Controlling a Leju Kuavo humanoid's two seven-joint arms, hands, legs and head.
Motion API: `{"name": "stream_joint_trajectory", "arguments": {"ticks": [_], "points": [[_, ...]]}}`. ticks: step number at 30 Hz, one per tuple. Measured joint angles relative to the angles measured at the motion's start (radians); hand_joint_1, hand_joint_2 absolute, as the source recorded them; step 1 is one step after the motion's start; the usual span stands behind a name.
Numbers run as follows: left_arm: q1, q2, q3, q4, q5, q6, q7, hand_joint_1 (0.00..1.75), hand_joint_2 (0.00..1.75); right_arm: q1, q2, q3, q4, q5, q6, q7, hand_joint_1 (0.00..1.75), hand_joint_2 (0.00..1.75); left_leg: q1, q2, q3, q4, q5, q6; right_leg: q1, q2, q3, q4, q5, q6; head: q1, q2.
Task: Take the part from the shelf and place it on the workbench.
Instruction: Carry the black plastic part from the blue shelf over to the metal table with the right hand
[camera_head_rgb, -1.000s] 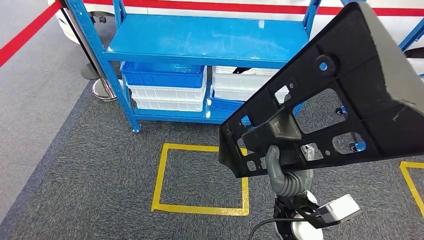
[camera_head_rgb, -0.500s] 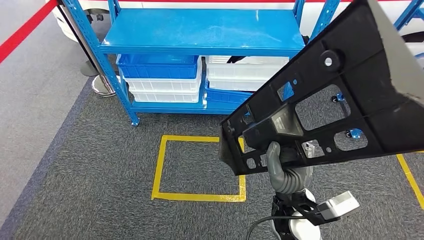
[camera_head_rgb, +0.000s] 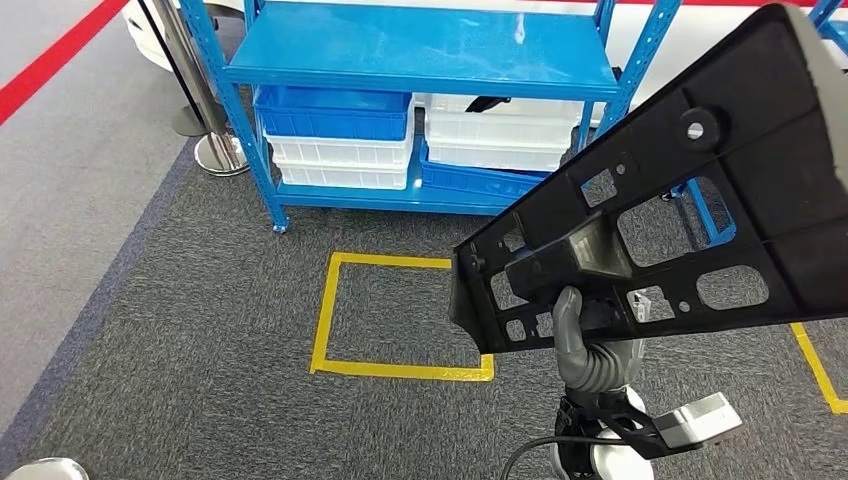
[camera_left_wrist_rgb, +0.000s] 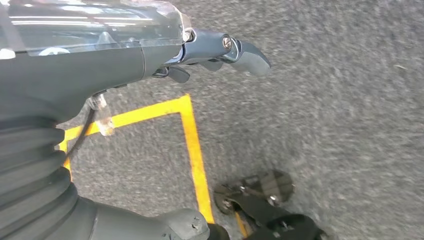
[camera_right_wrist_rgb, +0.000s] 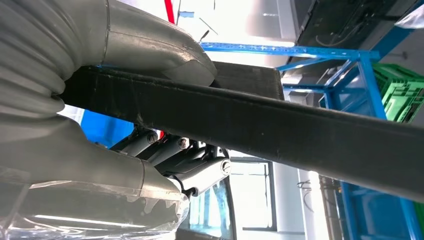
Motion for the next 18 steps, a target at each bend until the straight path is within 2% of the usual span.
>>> {"name": "stream_joint_trajectory", "arguments": {"ticks": [1,2,3,4,5,6,7,8,9,10,11,12,13,15,16,17,18], "points": [[0.000,0.000,0.000,0.000,0.000,0.000,0.000,0.00,1.75,0.000,0.000,-0.002,0.000,0.000,0.000,0.000,1.75,1.75,-0.001,0.001,-0.017,0.002,0.012,0.000,0.000,0.000,-0.005,0.054,-0.024,0.002,0.000,0.000],[0.000,0.000,0.000,0.000,0.000,0.000,0.000,0.00,1.75,0.000,0.000,-0.004,0.000,0.000,0.000,0.001,1.75,1.75,-0.002,0.002,-0.035,0.004,0.024,-0.001,-0.001,0.000,0.001,0.086,-0.021,0.003,0.000,0.000],[0.000,0.000,0.000,0.000,-0.001,0.000,0.000,0.00,1.75,0.000,0.000,-0.006,0.000,0.000,0.000,0.001,1.75,1.75,-0.003,0.003,-0.053,0.007,0.035,-0.002,-0.001,0.000,0.021,0.089,0.001,0.002,0.000,0.000],[0.000,0.000,-0.001,0.000,-0.001,0.000,0.000,0.00,1.75,0.000,0.000,-0.008,0.000,0.000,0.000,0.001,1.75,1.75,-0.003,0.003,-0.069,0.009,0.046,-0.004,0.000,0.000,0.060,0.057,0.031,-0.001,0.000,0.000],[0.000,-0.001,-0.001,0.000,-0.002,0.000,0.000,0.00,1.75,-0.001,0.000,-0.009,0.000,0.000,0.000,0.002,1.75,1.75,-0.003,0.002,-0.082,0.011,0.057,-0.007,0.000,0.001,0.112,-0.002,0.048,-0.005,0.000,0.000],[-0.001,-0.002,-0.001,0.000,-0.004,0.000,0.000,0.00,1.75,-0.003,0.000,-0.010,-0.001,0.000,0.000,0.004,1.75,1.75,-0.004,0.002,-0.093,0.013,0.067,-0.011,0.003,0.001,0.168,-0.077,0.048,-0.011,0.000,0.000],[-0.001,-0.003,-0.001,0.000,-0.006,0.001,0.000,0.00,1.75,-0.005,0.000,-0.011,-0.002,0.000,0.000,0.006,1.75,1.75,-0.005,0.001,-0.100,0.012,0.077,-0.017,0.006,0.002,0.214,-0.145,0.035,-0.015,-0.001,0.000],[-0.002,-0.004,-0.001,0.000,-0.008,0.001,-0.001,0.00,1.75,-0.007,0.000,-0.012,-0.004,0.000,0.000,0.008,1.75,1.75,-0.005,0.001,-0.103,0.010,0.088,-0.022,0.010,0.003,0.242,-0.193,0.020,-0.019,0.000,0.000],[-0.002,-0.004,-0.002,0.000,-0.010,0.002,-0.001,0.00,1.75,-0.008,0.000,-0.014,-0.005,0.000,0.000,0.009,1.75,1.75,-0.004,0.001,-0.106,0.005,0.099,-0.028,0.014,0.003,0.251,-0.218,0.014,-0.022,0.000,0.000],[0.000,-0.005,-0.002,0.000,-0.012,0.003,-0.001,0.00,1.75,-0.008,0.000,-0.016,-0.005,0.000,0.000,0.010,1.75,1.75,-0.004,0.000,-0.108,0.000,0.111,-0.035,0.013,0.002,0.245,-0.227,0.021,-0.027,0.001,0.000],[0.001,-0.005,-0.003,0.000,-0.014,0.003,-0.001,0.00,1.75,-0.009,0.000,-0.018,-0.005,0.000,0.000,0.011,1.75,1.75,-0.003,-0.001,-0.114,-0.001,0.110,-0.040,0.012,0.000,0.235,-0.230,0.035,-0.034,0.001,0.000],[0.003,-0.006,-0.003,0.000,-0.015,0.004,0.000,0.00,1.75,-0.009,0.000,-0.019,-0.005,-0.001,0.000,0.012,1.75,1.75,-0.002,-0.003,-0.122,0.010,0.089,-0.046,0.009,-0.002,0.223,-0.233,0.049,-0.043,0.000,0.000],[0.004,-0.006,-0.004,0.000,-0.016,0.004,0.000,0.00,1.75,-0.009,0.000,-0.019,-0.005,-0.001,0.000,0.012,1.75,1.75,-0.002,-0.004,-0.133,0.041,0.046,-0.050,0.007,-0.005,0.209,-0.236,0.064,-0.050,-0.003,0.000],[0.002,-0.005,-0.005,0.000,-0.019,0.005,0.001,0.00,1.75,-0.008,0.000,-0.020,-0.005,-0.002,0.000,0.014,1.75,1.75,-0.001,-0.004,-0.153,0.152,-0.065,-0.058,0.010,-0.008,0.178,-0.234,0.089,-0.060,-0.006,0.000],[0.001,-0.005,-0.005,0.000,-0.020,0.006,0.001,0.00,1.75,-0.008,0.000,-0.020,-0.005,-0.002,0.000,0.014,1.75,1.75,-0.001,-0.004,-0.157,0.214,-0.098,-0.061,0.011,-0.009,0.161,-0.230,0.102,-0.060,-0.007,0.000],[0.001,-0.005,-0.006,0.000,-0.020,0.006,0.002,0.00,1.75,-0.008,0.000,-0.020,-0.005,-0.002,0.000,0.015,1.75,1.75,-0.001,-0.004,-0.153,0.261,-0.103,-0.062,0.012,-0.010,0.142,-0.226,0.114,-0.060,-0.007,0.000],[0.001,-0.005,-0.006,0.000,-0.021,0.006,0.002,0.00,1.75,-0.008,0.000,-0.020,-0.005,-0.002,0.000,0.016,1.75,1.75,-0.001,-0.004,-0.137,0.283,-0.085,-0.062,0.013,-0.010,0.121,-0.220,0.126,-0.059,-0.007,0.000]]}}
